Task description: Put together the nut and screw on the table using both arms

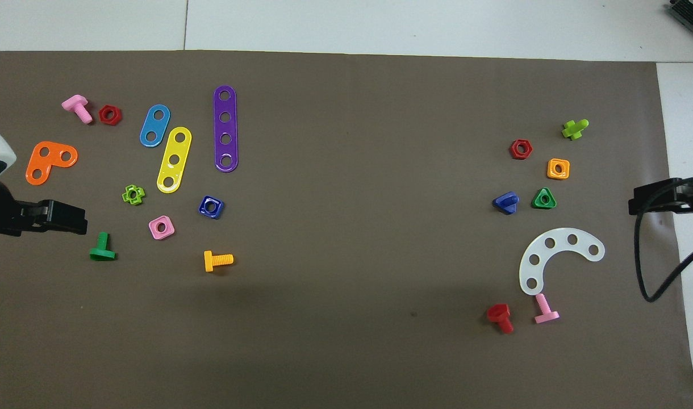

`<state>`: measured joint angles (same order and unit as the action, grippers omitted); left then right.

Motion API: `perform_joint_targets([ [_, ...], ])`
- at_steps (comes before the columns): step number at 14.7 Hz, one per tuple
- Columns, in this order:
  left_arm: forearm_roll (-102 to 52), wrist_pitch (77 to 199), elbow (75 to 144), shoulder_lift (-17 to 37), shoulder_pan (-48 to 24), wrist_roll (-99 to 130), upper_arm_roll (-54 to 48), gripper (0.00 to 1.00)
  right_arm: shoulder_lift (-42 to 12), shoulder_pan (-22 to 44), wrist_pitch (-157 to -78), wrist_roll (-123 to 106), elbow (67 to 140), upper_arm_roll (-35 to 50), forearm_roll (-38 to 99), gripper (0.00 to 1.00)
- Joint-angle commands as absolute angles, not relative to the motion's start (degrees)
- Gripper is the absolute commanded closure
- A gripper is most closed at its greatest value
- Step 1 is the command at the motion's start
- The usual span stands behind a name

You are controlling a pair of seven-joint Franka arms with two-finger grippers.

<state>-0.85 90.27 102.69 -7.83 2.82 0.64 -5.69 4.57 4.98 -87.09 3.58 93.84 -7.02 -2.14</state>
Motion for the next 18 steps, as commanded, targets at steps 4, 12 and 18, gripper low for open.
perform_joint_targets([
  [4,-1.7,90.8,104.0,-9.2,3.9,0.3,-6.0,0.0,4.8,4.1,-87.6,2.7,94.2,-6.2,-0.4,0.0],
  [12,-1.7,92.7,104.6,-9.4,3.9,0.2,-5.9,0.0,3.7,4.2,-104.3,-5.7,106.0,-6.2,-0.4,0.0],
  [18,-1.8,96.4,109.2,-8.5,1.9,0.9,-6.2,0.02,-9.7,9.1,-120.9,-12.0,109.2,-6.2,2.5,0.0],
])
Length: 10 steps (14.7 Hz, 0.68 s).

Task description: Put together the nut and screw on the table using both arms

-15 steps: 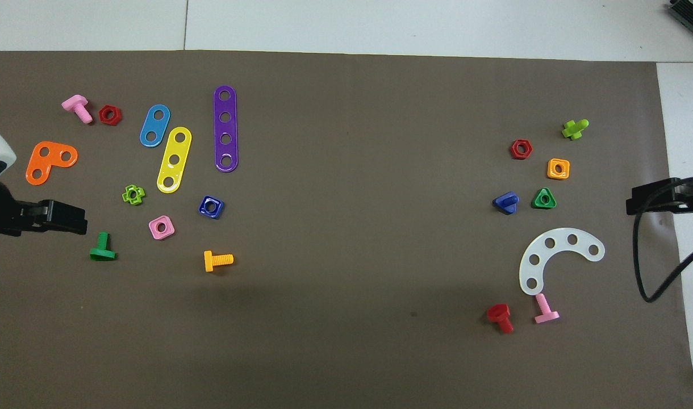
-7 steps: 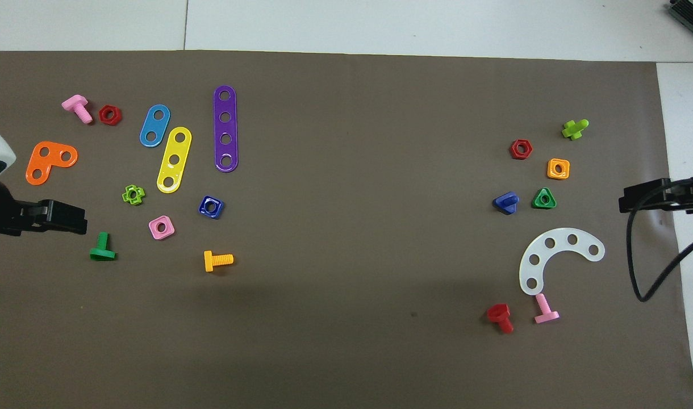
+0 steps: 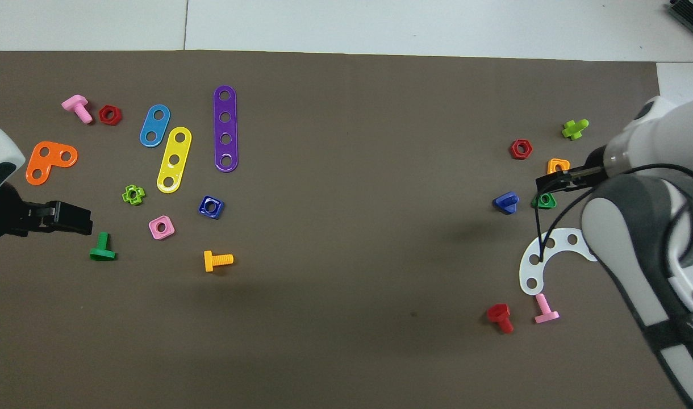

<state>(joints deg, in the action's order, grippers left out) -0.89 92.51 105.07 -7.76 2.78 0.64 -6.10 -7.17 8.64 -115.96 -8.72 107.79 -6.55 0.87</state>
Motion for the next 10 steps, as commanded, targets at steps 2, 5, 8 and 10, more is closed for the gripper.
perform_joint_targets([
  [2,-1.8,103.1,114.1,-8.2,1.6,0.7,-6.3,0.07,-12.2,9.1,-128.8,-16.4,112.6,-6.1,3.5,0.0],
  [5,-2.5,110.5,116.0,-3.4,-0.8,0.4,-6.3,0.09,-14.2,8.6,-133.8,-22.3,115.0,-6.2,6.7,0.01],
  [8,-2.7,118.2,116.3,1.5,-3.8,0.1,-6.5,0.1,-13.7,8.6,-135.3,-24.7,118.7,-6.2,7.5,0.16],
  [10,-2.7,123.1,117.2,3.7,-4.3,-4.4,-6.6,0.1,-13.7,8.5,-135.4,-26.1,119.0,-6.2,7.6,0.43],
])
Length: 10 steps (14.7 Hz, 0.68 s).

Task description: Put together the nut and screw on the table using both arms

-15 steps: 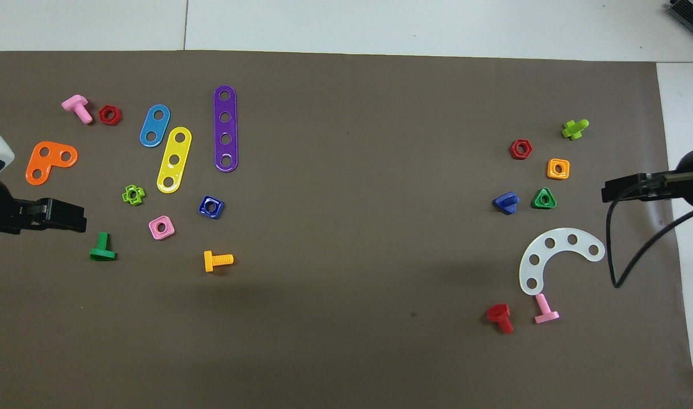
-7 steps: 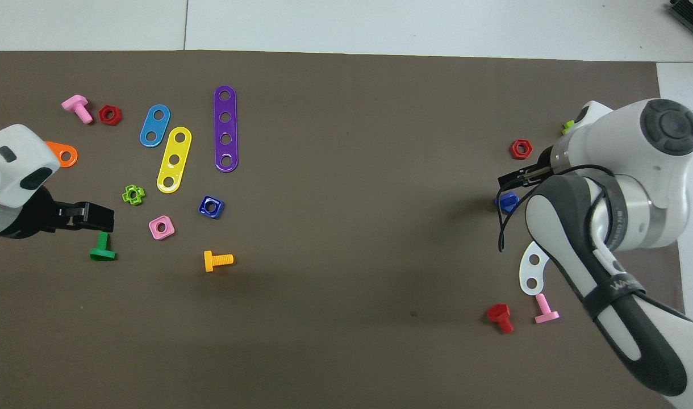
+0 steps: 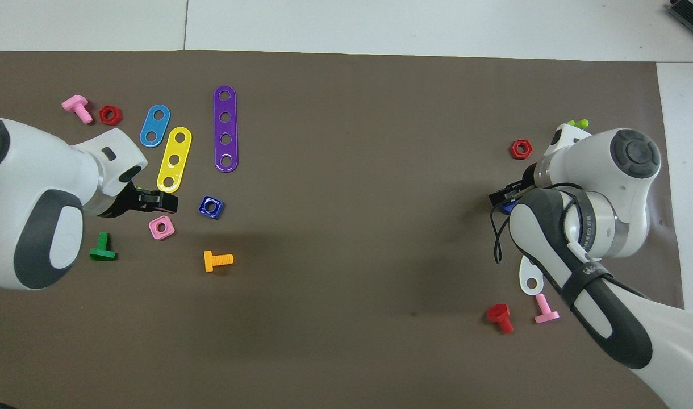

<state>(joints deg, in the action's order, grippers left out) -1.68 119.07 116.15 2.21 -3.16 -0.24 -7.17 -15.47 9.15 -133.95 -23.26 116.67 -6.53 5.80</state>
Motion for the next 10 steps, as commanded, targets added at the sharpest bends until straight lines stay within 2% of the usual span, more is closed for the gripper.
perform_joint_targets([
  [1,-2.7,124.2,117.2,4.7,-4.7,-7.5,-6.5,0.1,-13.7,8.5,-135.4,-26.1,119.3,-6.2,7.6,0.57],
  [2,-2.7,125.1,117.3,6.2,-4.7,-10.8,-6.5,0.11,-13.7,8.5,-135.4,-26.2,119.6,-6.2,7.6,0.69],
  [6,-2.7,130.3,118.6,10.3,-5.4,-18.8,-6.5,0.13,-13.8,8.4,-137.4,-26.2,119.7,-6.2,7.6,0.72],
  [7,-2.7,131.7,119.1,11.6,-6.0,-19.0,-6.5,0.14,-13.8,8.4,-138.2,-26.2,120.1,-6.2,7.6,0.75],
  [8,-2.7,133.6,119.4,12.5,-6.3,-19.0,-6.5,0.14,-13.8,8.4,-138.3,-26.1,120.2,-6.2,7.6,1.0],
  [10,-2.7,135.7,119.7,14.0,-7.7,-19.0,-6.5,0.14,-13.8,8.0,-138.2,-23.8,120.1,-6.2,8.0,1.0],
])
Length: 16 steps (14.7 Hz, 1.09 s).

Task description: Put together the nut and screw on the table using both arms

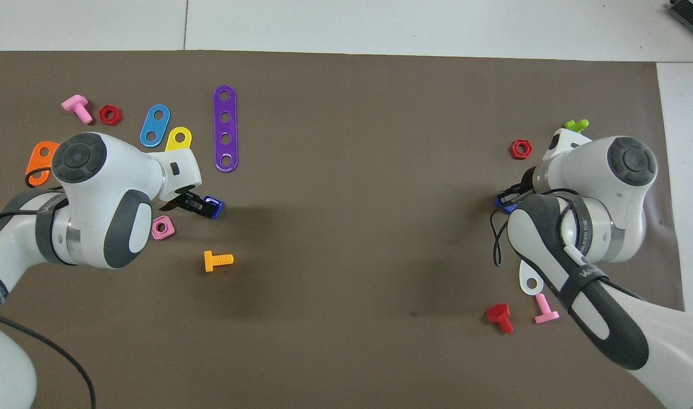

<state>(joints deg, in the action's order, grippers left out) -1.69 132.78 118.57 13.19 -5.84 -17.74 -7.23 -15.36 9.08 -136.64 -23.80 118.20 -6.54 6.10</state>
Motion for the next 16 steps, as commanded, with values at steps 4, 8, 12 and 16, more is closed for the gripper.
perform_joint_targets([
  [4,-2.7,137.1,120.2,14.8,-9.0,-19.0,-6.4,0.19,-12.0,8.5,-132.4,-16.6,114.0,-6.2,8.4,1.0],
  [8,-2.7,139.0,121.1,14.9,-8.8,-19.9,-6.2,0.2,-11.0,8.6,-124.8,-13.8,108.3,-6.2,8.3,1.0],
  [12,-2.6,139.0,121.2,15.0,-8.4,-21.3,-6.2,0.23,-9.1,8.8,-129.9,-14.3,116.6,-6.2,8.3,0.46],
  [16,-2.5,139.0,121.9,15.6,-8.9,-21.7,-6.1,0.29,-9.5,8.8,-135.9,-16.3,122.3,-6.2,8.2,0.45],
])
